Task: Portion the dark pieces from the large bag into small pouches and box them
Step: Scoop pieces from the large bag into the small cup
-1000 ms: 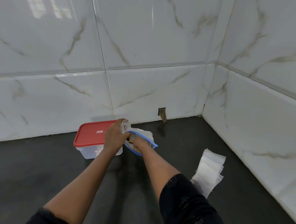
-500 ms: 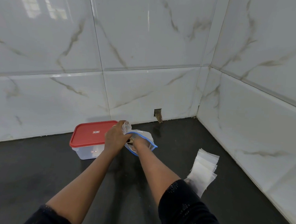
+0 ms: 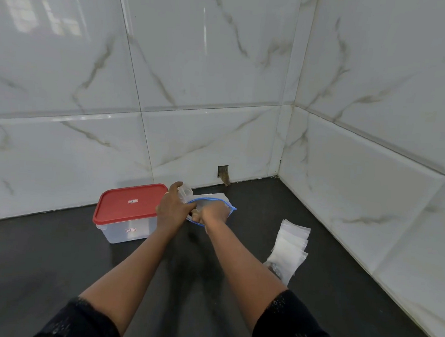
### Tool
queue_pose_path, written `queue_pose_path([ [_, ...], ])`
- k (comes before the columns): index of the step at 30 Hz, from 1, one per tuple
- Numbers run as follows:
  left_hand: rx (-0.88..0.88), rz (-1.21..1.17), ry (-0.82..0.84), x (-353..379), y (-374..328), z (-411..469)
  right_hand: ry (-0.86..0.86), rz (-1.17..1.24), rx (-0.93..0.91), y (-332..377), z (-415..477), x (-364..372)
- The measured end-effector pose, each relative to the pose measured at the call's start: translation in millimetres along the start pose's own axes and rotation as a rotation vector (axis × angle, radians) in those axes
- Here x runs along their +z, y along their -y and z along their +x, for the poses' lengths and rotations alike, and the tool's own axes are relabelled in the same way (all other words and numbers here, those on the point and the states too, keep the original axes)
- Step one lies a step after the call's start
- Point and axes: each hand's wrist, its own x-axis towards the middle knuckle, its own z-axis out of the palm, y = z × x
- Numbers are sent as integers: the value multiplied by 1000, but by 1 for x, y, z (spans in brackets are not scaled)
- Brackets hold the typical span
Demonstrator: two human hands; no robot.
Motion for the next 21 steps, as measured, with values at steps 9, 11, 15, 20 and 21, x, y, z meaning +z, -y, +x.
queue_pose_path([
  [9, -13, 4, 20, 6, -7, -11, -54, -443, -178, 5, -12, -31],
  [11, -34, 4, 33, 7, -8, -12, -97, -468, -197, 6, -10, -42],
  [15, -41, 40, 63, 10, -11, -14, -117, -487, -179, 11, -8, -64],
  [20, -4, 73, 81, 18, -11, -17, -136, -471, -160, 19, -4, -91],
  [21, -8, 74, 84, 19, -11, -18, -139, -470, -159, 21, -4, -96],
])
